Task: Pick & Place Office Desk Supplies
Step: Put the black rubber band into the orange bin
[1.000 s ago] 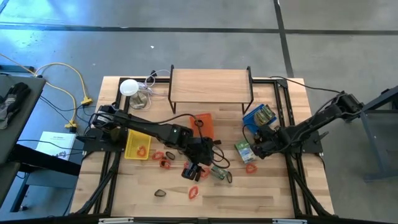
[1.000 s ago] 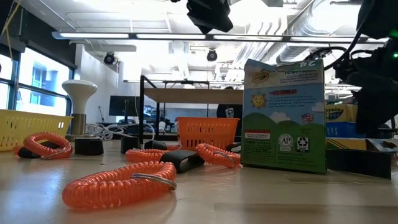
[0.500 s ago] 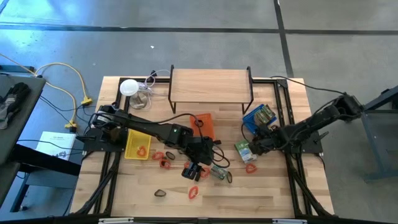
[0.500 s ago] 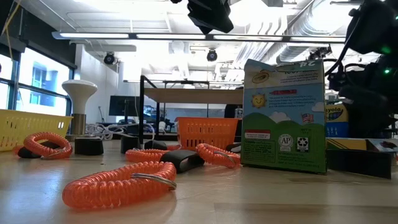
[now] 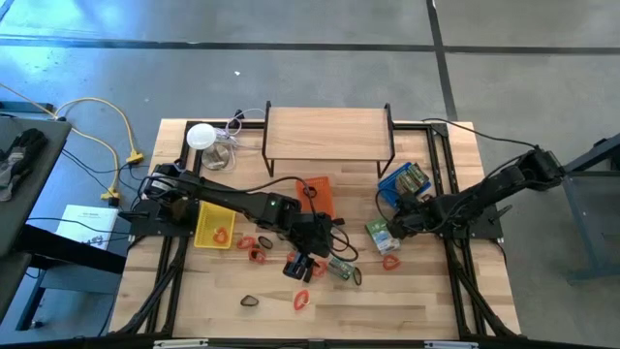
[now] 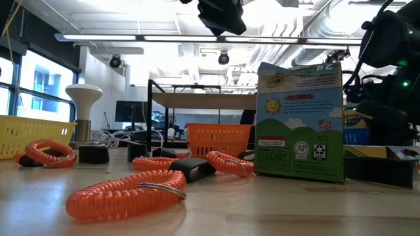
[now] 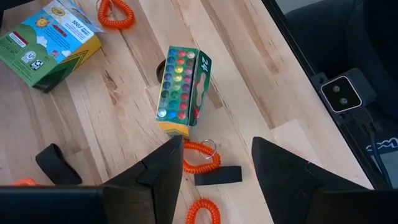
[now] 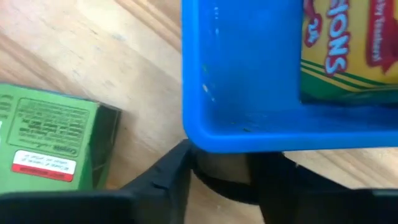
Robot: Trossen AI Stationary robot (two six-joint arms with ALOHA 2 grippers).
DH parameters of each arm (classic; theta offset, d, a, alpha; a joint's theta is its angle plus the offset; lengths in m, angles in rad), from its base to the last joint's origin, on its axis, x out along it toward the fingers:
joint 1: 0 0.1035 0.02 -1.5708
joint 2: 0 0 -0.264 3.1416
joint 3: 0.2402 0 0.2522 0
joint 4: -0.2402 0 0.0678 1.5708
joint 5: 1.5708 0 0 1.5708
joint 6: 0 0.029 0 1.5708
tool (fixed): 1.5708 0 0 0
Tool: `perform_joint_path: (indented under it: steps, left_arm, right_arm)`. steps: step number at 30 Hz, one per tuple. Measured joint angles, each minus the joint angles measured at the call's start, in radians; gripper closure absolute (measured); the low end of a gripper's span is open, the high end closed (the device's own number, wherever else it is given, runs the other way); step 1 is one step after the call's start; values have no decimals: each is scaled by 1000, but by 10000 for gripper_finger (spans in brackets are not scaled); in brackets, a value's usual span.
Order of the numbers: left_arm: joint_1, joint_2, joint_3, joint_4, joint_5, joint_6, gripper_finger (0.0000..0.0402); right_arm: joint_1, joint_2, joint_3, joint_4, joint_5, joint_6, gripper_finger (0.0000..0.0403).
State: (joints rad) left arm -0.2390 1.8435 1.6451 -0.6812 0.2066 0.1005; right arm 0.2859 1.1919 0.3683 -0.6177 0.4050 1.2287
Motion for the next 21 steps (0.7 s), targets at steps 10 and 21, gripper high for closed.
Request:
perform_joint_path:
  steps: [10,21]
  left_arm:
    - [7,-15,0,-280,0,41,215]
    - [-8,-54,1,-493,0,-51,215]
  right_arm:
    - [10,5,30,-7,3,-30,400]
    - [105,4,292,-15,148,-245,400]
